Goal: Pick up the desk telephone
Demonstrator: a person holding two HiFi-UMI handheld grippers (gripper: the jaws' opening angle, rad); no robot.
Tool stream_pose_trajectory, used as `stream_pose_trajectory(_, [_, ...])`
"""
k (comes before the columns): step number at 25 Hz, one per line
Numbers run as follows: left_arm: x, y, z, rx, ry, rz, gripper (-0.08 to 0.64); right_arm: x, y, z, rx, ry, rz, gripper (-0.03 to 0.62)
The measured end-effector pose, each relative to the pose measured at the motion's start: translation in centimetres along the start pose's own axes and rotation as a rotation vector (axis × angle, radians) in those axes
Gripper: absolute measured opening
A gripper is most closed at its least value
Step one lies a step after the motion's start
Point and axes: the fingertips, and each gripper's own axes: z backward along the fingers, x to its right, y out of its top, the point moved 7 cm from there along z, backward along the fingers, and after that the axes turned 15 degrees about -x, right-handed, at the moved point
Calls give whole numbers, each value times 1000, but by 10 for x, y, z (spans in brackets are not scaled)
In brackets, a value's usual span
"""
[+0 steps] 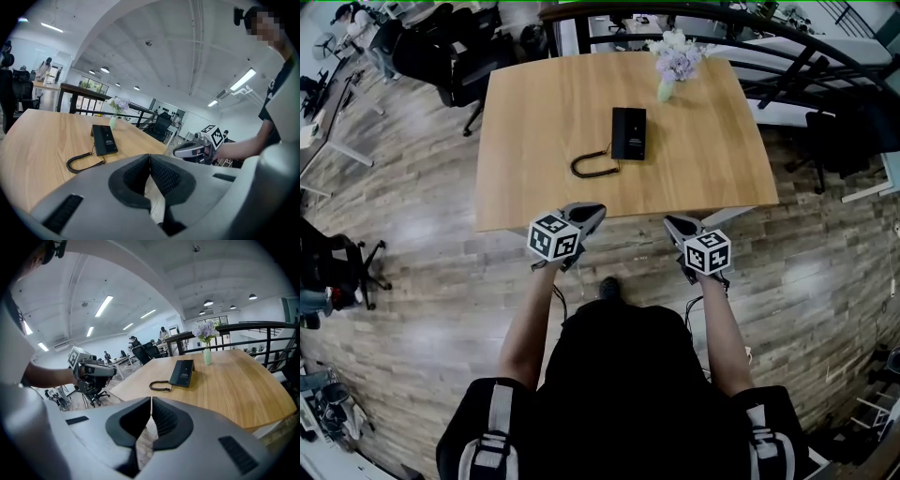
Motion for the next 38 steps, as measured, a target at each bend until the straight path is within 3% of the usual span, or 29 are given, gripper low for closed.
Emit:
stream_pose_trajectory(15, [-20, -11, 14, -22, -12, 6, 21, -17, 1, -21, -16, 1, -17, 26])
stream_pose_trajectory(38, [-36, 5, -3, -10, 15, 40, 21, 14, 15, -32, -40, 24, -15, 26])
